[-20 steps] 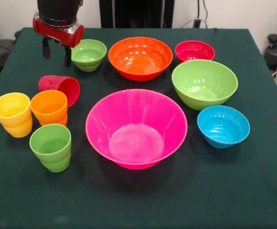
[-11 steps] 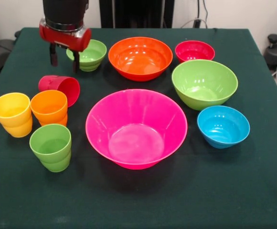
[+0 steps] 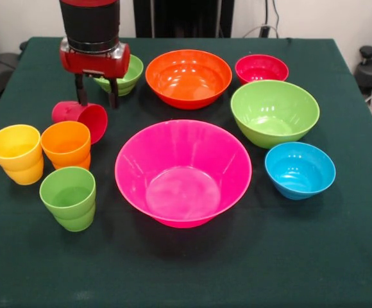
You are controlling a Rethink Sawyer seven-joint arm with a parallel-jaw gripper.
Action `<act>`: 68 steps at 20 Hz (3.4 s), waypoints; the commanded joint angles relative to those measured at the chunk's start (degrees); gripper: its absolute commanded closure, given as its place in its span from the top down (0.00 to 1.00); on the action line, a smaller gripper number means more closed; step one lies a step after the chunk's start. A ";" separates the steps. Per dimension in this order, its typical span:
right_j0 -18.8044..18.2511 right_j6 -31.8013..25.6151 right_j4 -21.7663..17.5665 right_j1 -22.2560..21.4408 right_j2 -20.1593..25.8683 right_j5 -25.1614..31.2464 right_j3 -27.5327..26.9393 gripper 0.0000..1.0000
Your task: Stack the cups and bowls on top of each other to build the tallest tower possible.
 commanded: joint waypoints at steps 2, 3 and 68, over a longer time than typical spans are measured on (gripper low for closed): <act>0.49 -17.64 -4.28 4.22 7.64 6.01 -2.59 1.00; 0.61 -17.81 -4.28 4.11 7.77 6.32 -2.86 1.00; -2.50 -28.48 -3.10 0.85 17.61 26.16 -12.40 1.00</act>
